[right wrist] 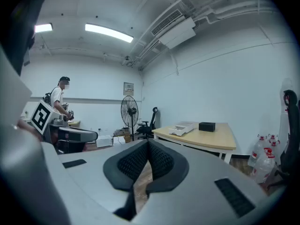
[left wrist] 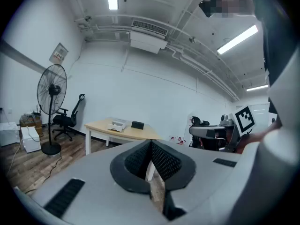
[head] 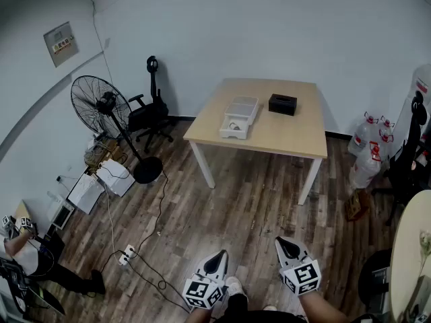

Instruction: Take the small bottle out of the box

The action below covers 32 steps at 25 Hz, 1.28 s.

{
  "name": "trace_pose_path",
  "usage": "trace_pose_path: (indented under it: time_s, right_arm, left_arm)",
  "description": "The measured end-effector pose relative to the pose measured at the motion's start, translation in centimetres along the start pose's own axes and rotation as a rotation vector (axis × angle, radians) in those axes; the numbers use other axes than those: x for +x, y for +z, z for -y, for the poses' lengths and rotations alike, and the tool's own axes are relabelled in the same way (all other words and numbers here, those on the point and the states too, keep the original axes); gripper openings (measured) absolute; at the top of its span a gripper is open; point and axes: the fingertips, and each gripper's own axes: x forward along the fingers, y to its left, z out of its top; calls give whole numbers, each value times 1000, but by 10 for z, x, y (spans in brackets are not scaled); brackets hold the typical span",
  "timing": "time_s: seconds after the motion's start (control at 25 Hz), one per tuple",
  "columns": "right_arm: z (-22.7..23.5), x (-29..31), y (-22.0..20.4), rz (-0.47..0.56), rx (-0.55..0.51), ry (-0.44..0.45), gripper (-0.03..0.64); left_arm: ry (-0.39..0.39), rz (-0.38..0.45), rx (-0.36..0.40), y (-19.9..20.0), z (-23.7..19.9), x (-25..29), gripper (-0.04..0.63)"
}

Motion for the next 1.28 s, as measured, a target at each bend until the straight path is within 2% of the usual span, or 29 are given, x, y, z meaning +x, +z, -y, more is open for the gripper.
trace_pose_path:
  time_s: [0.44, 0.68, 1.28]
  right_arm:
    - [-7, 44, 9, 10, -27, 19, 11]
    - [0, 84, 25, 58, 3, 12, 11]
    - [-2, 210, 52, 72, -16, -22, 11]
  left_arm:
    - [20, -1, 8, 11, -40, 11, 14]
    - [25, 5, -3, 21, -71, 29, 14]
    - [-50, 16, 22, 61, -174, 90, 14]
